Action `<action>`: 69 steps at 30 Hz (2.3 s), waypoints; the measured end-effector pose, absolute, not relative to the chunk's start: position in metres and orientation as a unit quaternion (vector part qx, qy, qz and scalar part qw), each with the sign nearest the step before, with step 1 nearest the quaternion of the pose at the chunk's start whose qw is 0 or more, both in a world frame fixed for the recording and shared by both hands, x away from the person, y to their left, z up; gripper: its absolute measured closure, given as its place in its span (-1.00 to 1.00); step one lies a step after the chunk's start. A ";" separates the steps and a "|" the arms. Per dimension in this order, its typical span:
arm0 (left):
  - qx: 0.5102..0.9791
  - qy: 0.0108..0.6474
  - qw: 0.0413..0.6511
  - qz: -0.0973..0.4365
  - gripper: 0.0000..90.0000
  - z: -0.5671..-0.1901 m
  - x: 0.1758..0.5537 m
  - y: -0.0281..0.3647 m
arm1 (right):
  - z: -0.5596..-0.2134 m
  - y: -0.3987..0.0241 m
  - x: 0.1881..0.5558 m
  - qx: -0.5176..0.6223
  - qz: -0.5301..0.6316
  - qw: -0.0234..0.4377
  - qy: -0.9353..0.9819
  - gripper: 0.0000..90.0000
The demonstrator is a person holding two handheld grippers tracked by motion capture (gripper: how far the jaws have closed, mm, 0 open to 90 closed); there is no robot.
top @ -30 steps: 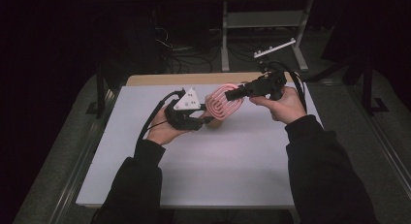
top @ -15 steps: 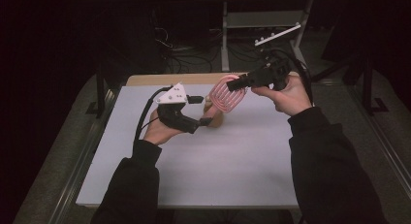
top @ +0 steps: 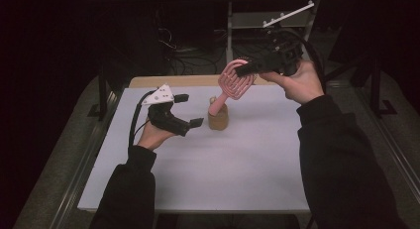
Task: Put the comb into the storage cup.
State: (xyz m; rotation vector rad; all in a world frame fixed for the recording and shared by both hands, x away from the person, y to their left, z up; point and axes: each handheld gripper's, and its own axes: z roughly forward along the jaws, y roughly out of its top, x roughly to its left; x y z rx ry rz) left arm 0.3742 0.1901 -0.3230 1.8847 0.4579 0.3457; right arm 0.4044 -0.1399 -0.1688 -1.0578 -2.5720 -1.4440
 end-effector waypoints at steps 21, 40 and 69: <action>0.766 0.230 0.572 0.182 -1.00 -0.355 0.358 0.246 | -0.165 -0.148 0.434 -0.384 -0.453 -0.024 -0.804 0.40; 0.758 0.241 0.577 0.186 -1.00 -0.373 0.345 0.265 | -0.189 -0.138 0.451 -0.397 -0.440 -0.003 -0.806 0.40; 0.730 0.303 0.582 0.192 -1.00 -0.407 0.326 0.303 | -0.245 -0.133 0.469 -0.420 -0.419 0.028 -0.805 0.40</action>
